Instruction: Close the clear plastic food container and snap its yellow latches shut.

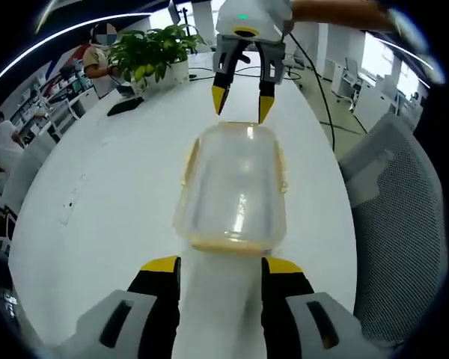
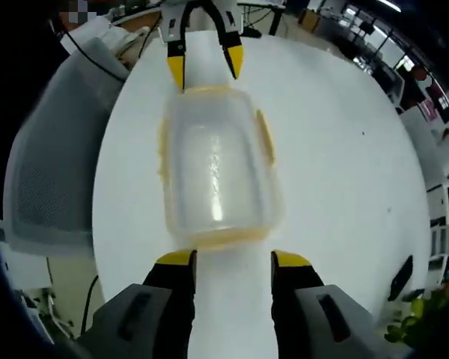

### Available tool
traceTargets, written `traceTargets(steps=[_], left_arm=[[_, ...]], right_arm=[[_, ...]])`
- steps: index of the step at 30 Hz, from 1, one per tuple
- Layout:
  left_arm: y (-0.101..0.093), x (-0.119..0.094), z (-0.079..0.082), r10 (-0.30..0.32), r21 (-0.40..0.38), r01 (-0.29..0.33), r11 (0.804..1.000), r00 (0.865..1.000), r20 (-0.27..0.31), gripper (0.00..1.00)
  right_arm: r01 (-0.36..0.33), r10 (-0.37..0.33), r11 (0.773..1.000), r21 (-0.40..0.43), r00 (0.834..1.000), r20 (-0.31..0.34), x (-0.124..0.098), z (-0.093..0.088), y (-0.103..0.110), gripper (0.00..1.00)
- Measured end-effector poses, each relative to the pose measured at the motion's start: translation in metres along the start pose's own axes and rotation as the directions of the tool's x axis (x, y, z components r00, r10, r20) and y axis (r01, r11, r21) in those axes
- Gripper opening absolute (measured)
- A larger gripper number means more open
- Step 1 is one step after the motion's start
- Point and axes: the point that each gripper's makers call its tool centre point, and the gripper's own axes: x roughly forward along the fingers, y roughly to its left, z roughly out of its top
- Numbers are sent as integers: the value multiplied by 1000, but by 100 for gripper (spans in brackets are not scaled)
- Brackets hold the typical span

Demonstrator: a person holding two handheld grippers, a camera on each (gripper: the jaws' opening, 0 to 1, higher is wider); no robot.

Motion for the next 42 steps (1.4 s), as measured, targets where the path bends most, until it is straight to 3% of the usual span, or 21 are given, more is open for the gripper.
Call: traceTargets(steps=[9, 19, 27, 29, 31, 36, 42], left_arm=[[10, -9, 1, 100, -137, -97, 986, 995, 9, 38], [7, -11, 5, 143, -293, -121, 948, 988, 54, 38], [-1, -7, 4, 159, -412, -114, 904, 984, 75, 39], [-4, -5, 4, 159, -457, -103, 884, 983, 86, 39], [-5, -3, 6, 161, -481, -93, 872, 982, 102, 39], [-8, 2, 6, 160, -515, -83, 853, 981, 107, 38], [-9, 5, 10, 163, -567, -64, 821, 979, 125, 37]], right_arm=[[38, -46, 982, 187, 998, 36, -5, 0, 2, 33], [73, -102, 948, 308, 992, 78, -7, 5, 8, 33], [95, -166, 886, 454, 979, 119, -5, 11, 8, 33], [94, -176, 867, 490, 976, 124, -4, 10, 8, 33], [67, -177, 836, 545, 972, 152, -2, 12, 10, 33], [43, -200, 786, 616, 962, 188, 0, 14, 8, 32], [16, -208, 746, 666, 956, 209, 4, 15, 8, 32]])
